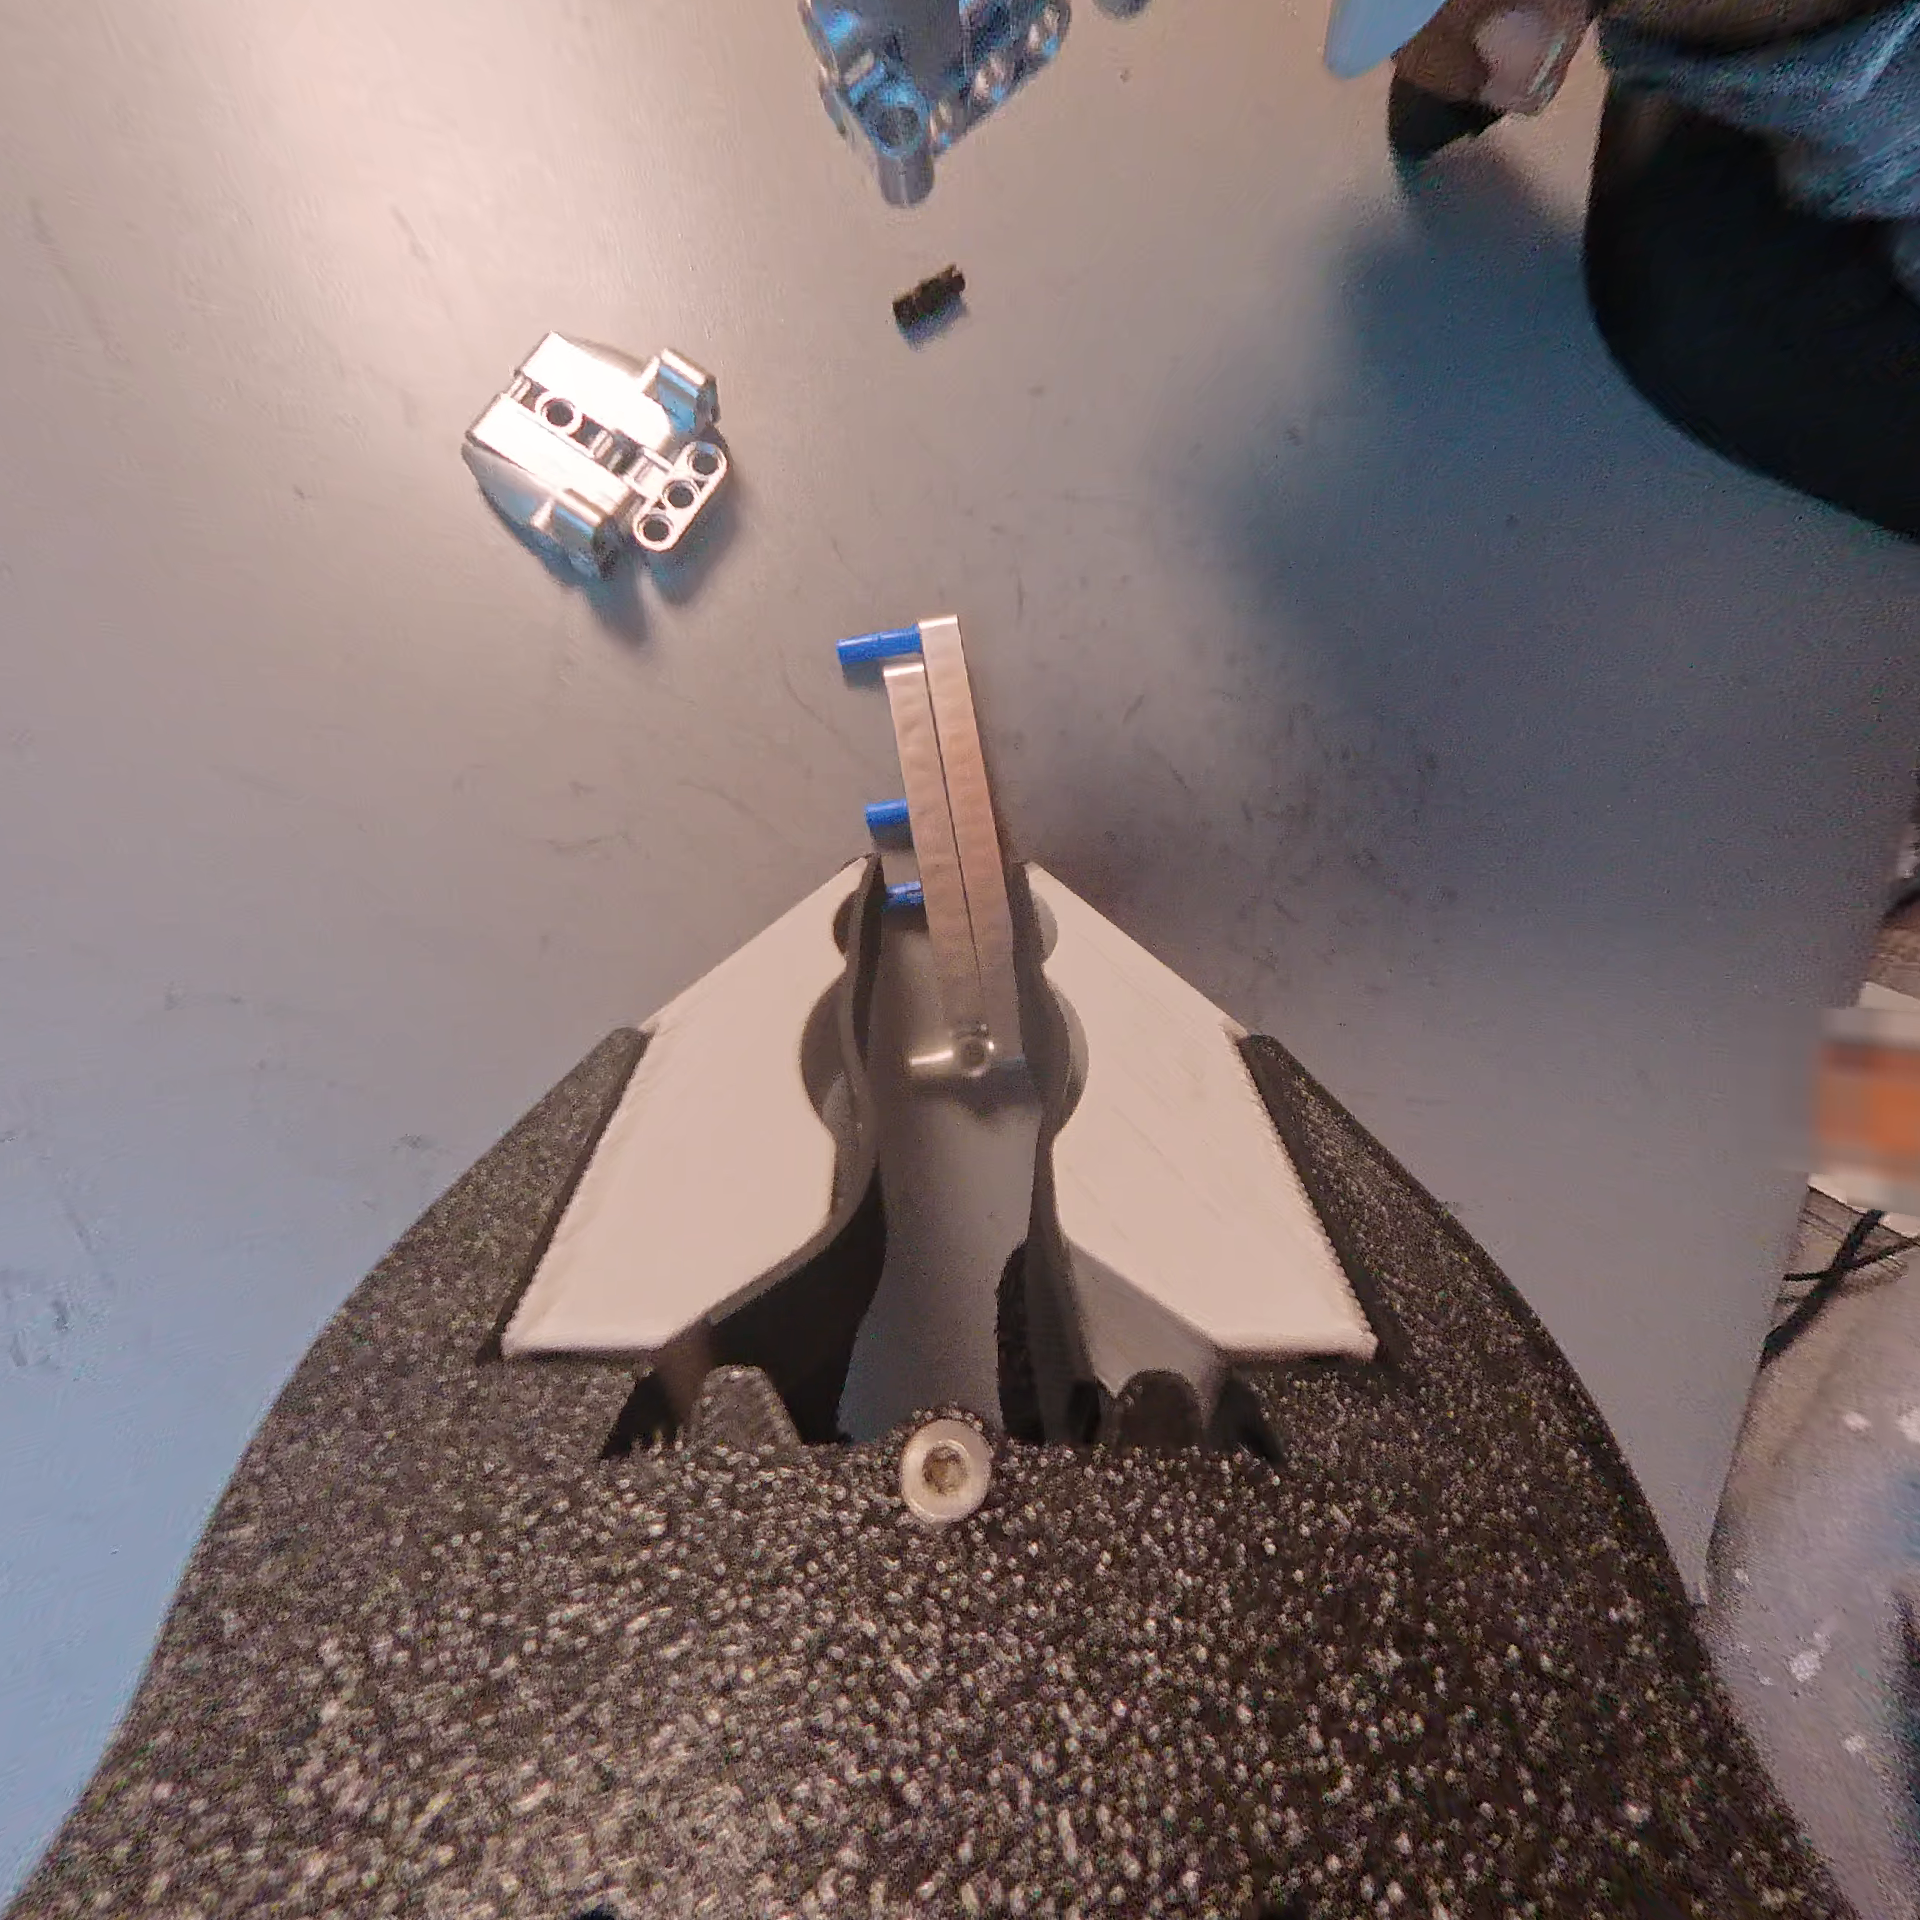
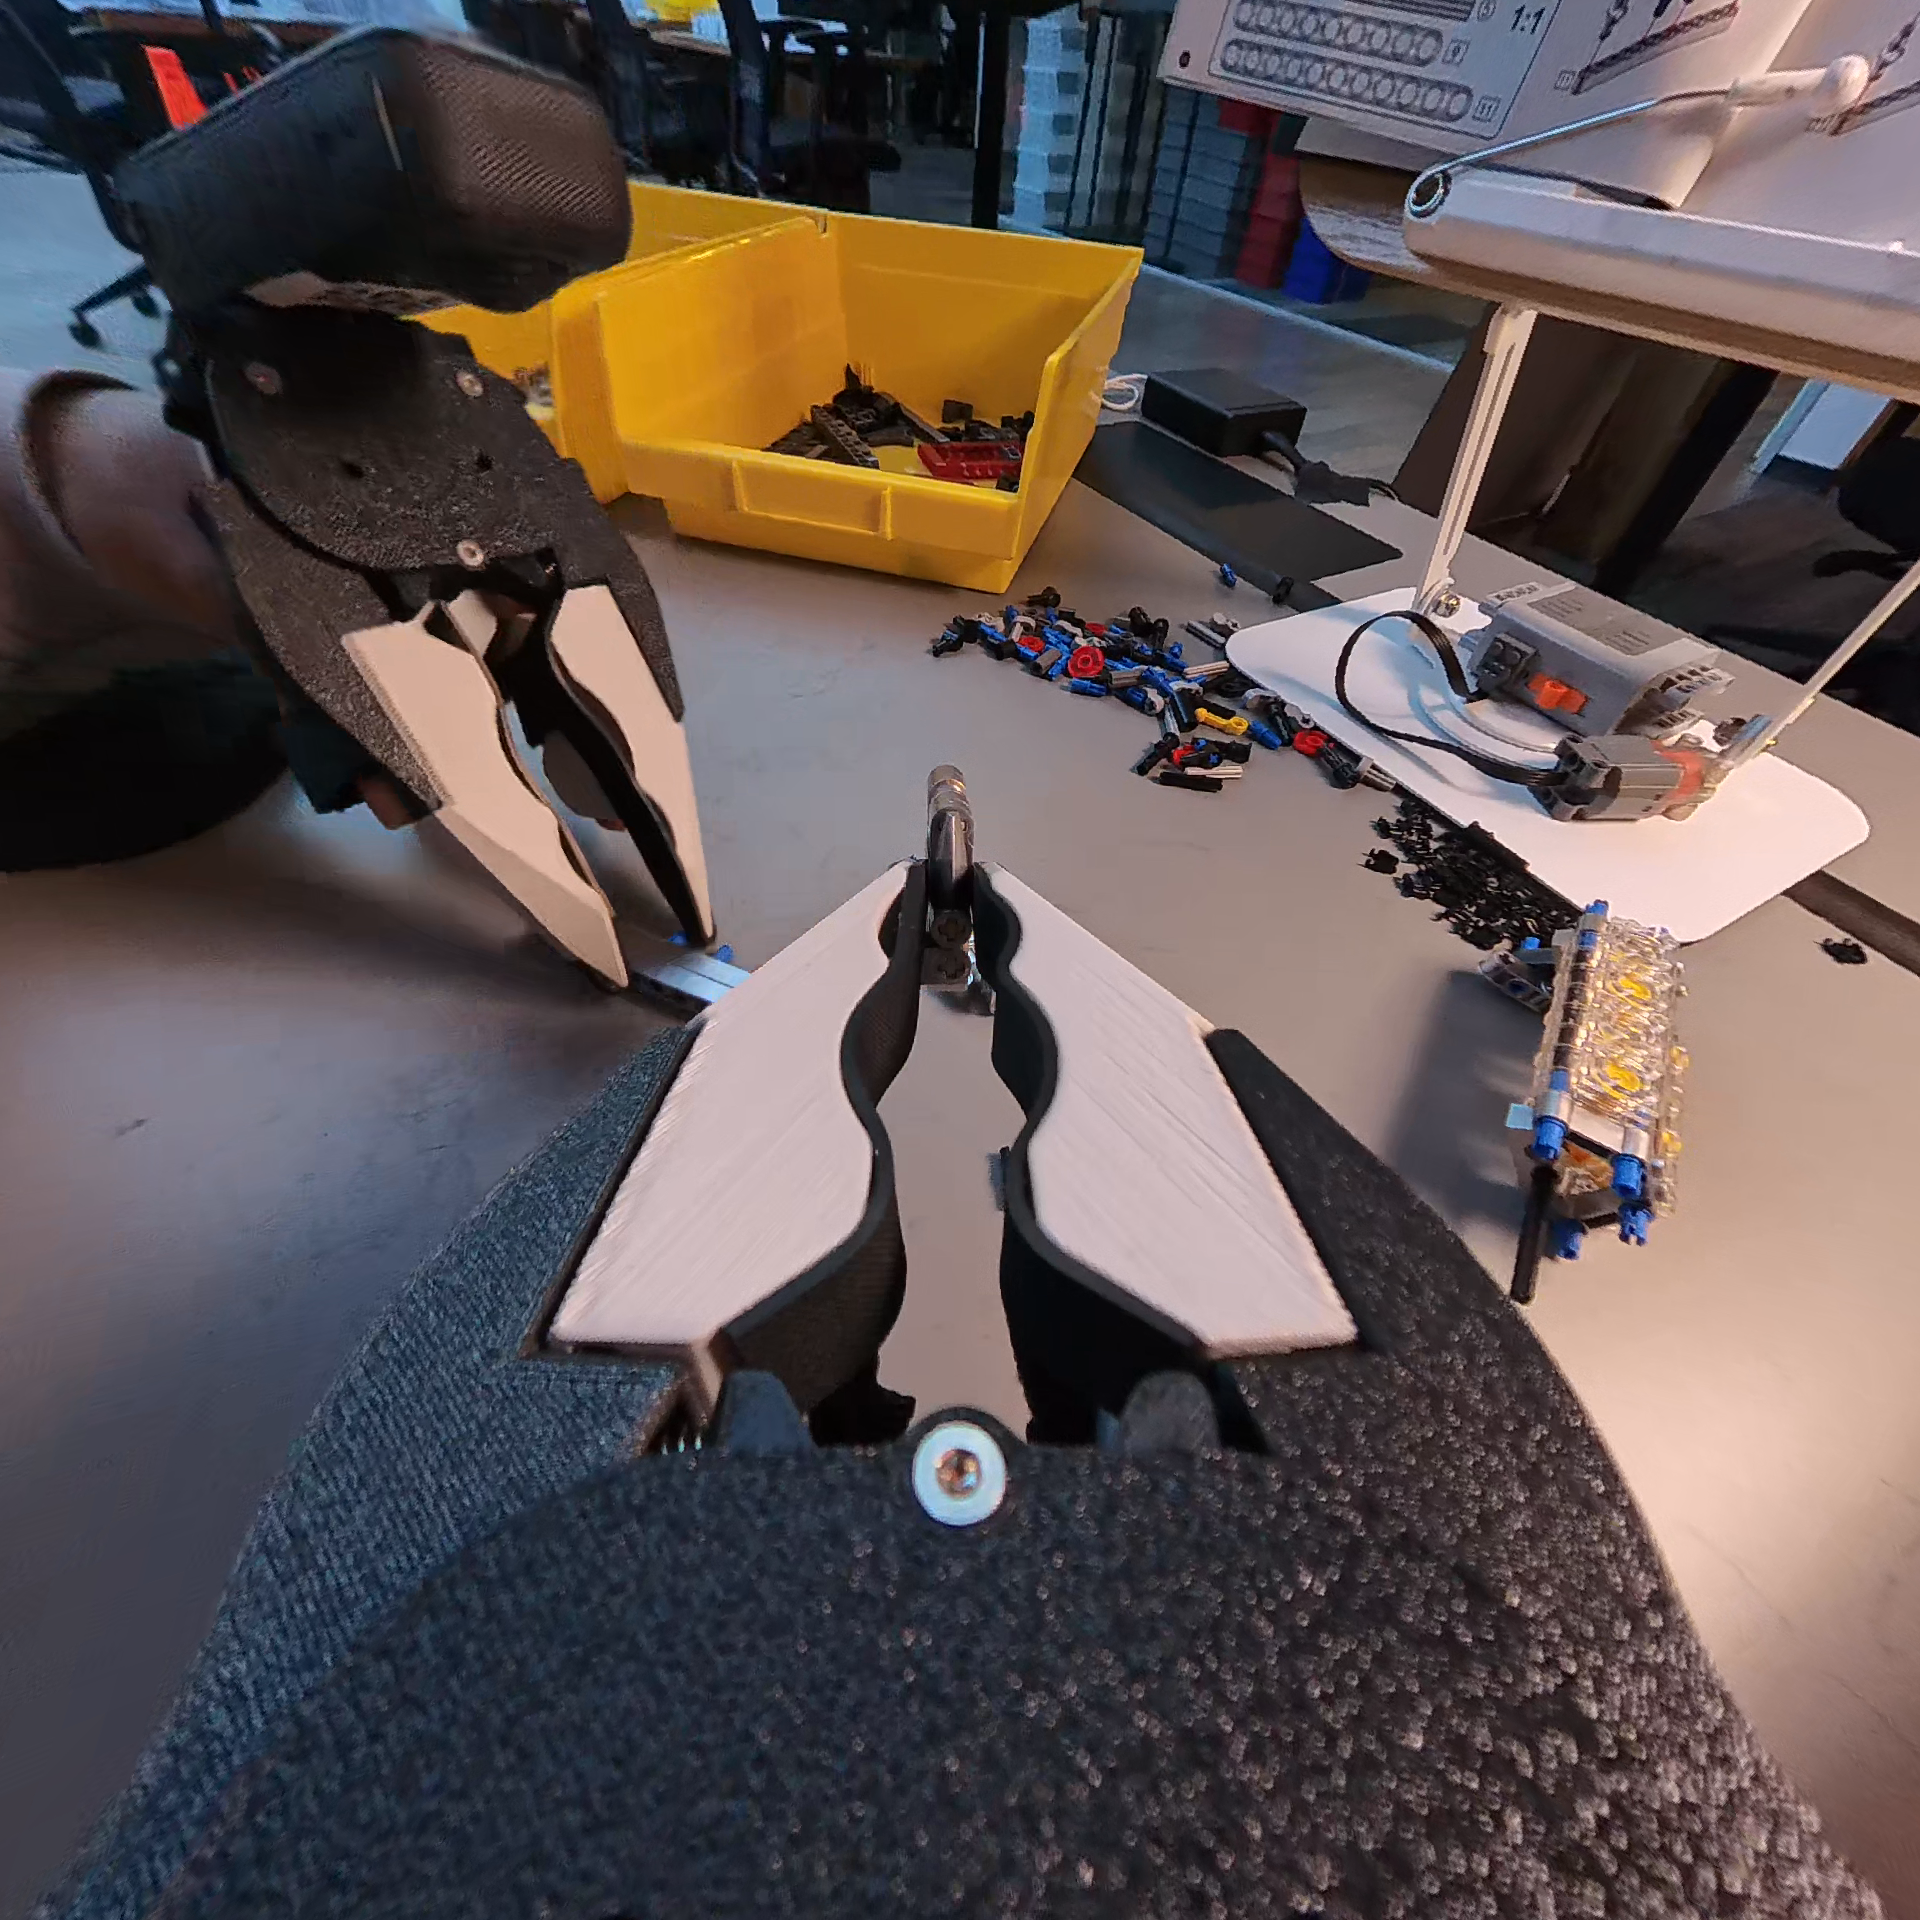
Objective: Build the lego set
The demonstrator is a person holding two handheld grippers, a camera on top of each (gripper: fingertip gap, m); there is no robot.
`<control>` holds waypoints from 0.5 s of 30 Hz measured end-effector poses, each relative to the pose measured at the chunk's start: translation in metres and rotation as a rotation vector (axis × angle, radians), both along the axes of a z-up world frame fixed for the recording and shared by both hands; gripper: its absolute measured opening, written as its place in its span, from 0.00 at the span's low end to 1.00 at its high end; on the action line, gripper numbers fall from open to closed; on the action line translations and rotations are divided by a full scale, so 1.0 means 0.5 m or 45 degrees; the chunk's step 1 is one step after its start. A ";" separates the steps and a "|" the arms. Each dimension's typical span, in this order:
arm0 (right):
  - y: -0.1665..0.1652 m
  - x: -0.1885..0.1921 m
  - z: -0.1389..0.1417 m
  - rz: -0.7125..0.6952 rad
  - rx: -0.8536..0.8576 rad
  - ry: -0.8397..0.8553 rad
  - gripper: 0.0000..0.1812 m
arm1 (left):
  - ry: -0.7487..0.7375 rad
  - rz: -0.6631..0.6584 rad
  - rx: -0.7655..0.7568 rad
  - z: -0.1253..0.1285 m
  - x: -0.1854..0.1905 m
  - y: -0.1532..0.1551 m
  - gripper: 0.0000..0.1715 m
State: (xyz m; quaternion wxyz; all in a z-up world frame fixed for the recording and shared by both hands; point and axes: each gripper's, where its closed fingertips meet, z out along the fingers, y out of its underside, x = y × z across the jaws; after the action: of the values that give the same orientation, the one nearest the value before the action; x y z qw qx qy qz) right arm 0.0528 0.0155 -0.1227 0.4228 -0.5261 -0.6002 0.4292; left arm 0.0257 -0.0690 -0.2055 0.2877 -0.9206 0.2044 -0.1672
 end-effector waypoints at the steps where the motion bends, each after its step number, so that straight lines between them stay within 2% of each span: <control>1: 0.000 0.000 0.000 0.001 0.000 0.000 0.04 | 0.050 0.017 0.022 -0.003 -0.002 -0.002 0.11; 5: 0.000 0.002 0.003 -0.001 0.008 0.011 0.04 | 0.291 0.004 0.117 -0.005 -0.005 -0.005 0.08; 10: 0.001 0.004 0.004 -0.008 0.019 0.008 0.04 | 0.697 -0.066 0.306 0.002 -0.002 -0.007 0.08; 15: -0.010 0.004 0.001 0.021 0.023 -0.012 0.04 | 0.769 -0.107 0.416 0.004 0.023 -0.027 0.08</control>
State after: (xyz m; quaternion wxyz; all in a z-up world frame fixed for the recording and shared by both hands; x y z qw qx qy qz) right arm 0.0548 0.0103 -0.1223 0.4213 -0.5191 -0.6104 0.4247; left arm 0.0374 -0.0823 -0.2034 0.3508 -0.8610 0.3423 0.1361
